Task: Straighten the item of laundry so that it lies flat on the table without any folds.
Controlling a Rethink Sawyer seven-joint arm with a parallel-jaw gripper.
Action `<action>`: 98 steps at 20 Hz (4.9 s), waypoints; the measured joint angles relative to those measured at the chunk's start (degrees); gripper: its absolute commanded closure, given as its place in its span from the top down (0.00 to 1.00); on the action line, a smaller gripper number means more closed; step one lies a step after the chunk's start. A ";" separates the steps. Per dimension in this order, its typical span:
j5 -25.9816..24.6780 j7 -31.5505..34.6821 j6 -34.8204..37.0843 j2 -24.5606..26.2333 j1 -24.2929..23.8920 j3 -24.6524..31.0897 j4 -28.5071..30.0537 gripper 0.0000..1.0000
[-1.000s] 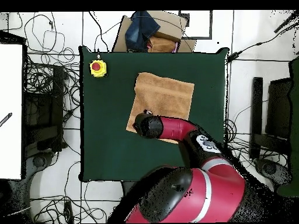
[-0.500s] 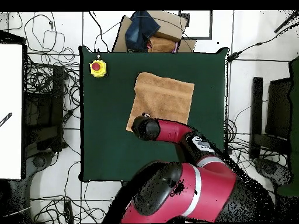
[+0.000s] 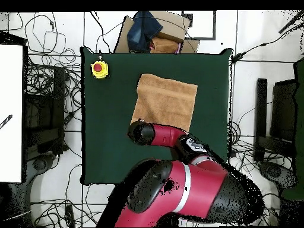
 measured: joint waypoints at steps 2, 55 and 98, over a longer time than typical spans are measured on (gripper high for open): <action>0.03 0.00 -0.01 0.55 0.22 -0.19 0.00 1.00; 0.36 0.00 -8.05 4.43 1.98 -2.99 -0.05 1.00; 0.36 0.00 -12.50 6.16 3.35 -4.18 -0.51 1.00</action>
